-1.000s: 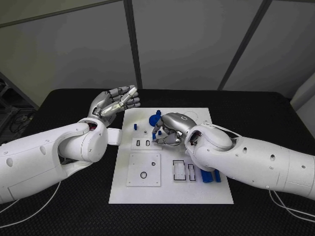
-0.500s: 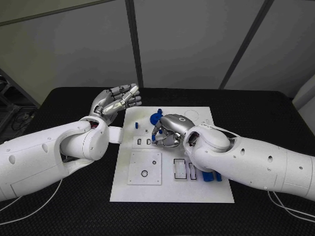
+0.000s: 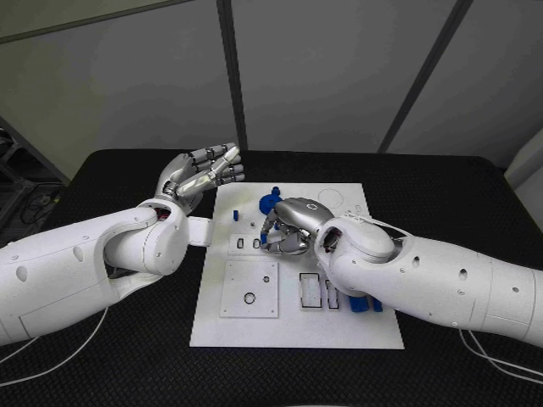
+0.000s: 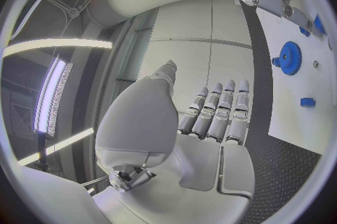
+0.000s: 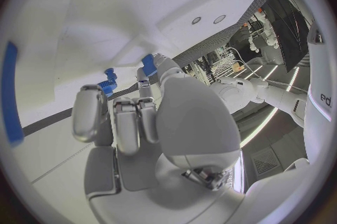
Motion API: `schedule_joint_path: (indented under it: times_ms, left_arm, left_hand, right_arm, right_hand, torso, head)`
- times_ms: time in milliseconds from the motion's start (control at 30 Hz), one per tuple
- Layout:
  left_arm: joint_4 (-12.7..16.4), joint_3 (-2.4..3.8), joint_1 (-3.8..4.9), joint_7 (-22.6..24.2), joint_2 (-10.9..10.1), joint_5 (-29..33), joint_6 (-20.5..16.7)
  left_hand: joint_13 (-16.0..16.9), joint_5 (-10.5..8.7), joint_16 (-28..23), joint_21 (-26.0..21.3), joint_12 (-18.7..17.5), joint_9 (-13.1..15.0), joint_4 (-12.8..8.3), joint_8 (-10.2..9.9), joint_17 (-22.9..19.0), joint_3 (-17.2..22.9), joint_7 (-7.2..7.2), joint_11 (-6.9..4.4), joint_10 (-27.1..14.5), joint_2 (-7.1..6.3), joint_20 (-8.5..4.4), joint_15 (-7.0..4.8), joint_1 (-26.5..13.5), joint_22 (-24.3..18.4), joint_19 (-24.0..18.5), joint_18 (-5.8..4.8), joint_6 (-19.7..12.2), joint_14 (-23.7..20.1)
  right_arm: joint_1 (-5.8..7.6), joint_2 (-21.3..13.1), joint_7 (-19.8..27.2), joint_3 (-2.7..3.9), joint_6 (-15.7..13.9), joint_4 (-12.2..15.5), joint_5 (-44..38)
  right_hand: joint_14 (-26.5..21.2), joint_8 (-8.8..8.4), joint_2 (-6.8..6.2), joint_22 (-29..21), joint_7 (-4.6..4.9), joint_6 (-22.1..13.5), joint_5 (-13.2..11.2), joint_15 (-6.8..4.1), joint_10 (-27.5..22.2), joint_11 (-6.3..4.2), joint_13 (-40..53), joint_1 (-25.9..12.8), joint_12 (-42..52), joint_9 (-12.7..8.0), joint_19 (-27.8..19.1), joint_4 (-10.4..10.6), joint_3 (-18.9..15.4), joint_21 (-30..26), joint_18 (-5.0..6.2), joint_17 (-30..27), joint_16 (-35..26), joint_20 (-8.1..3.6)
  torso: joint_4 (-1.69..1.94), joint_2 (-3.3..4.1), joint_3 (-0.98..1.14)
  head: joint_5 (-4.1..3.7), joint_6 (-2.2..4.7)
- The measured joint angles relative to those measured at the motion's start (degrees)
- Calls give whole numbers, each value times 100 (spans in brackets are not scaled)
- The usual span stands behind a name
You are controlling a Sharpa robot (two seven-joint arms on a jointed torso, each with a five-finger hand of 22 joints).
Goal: Assemble the parts on the task board
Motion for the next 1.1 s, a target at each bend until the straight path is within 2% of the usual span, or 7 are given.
schedule_joint_path:
  times_ms: [667, 900, 1100]
  left_arm:
    - [-1, 0, 0, -6, -2, 0, 0]
    - [-1, 0, 0, -9, -4, 0, 0]
    - [-4, 0, 0, -11, -4, 0, 0]
  left_hand:
    - [0, 0, 0, 0, 0, 0, 0, 0, 0, 0, 0, 0, 0, 0, 0, 0, 0, -4, 0, 1, 0, 0]
    - [0, 0, 0, 0, 0, 0, 0, 0, 0, 0, 0, 0, 0, 0, 0, 0, 0, -4, 0, 1, 0, 0]
    - [0, 0, 0, 0, 0, 0, 0, 0, 0, 0, 0, 0, 0, 0, 0, 0, 0, -3, 0, 0, 0, 0]
  right_arm:
    - [5, 19, -30, 15, 145, -24, -22]
    - [2, 5, -67, 9, 206, -23, -44]
    - [-1, 3, -93, 11, 220, -23, -62]
  right_hand:
    - [0, -17, 23, -81, 18, -49, -24, 0, 0, 0, 0, -98, -23, -12, -22, 26, -56, 0, 0, -1, 0, -22]
    - [0, -82, -11, -112, 75, -114, -23, 0, 0, 0, 0, -157, -90, -24, -22, 25, -85, -9, 0, -1, 0, -22]
    - [0, -99, -62, -118, 87, -163, -53, 0, 0, 0, 0, -161, -99, -49, -22, 47, -108, -26, 0, -1, 0, -22]
  torso:
    - [3, 0, 2]
    - [3, -1, 1]
    - [3, -1, 1]
  head:
    - [-2, -16]
    - [-2, -16]
    - [-2, -10]
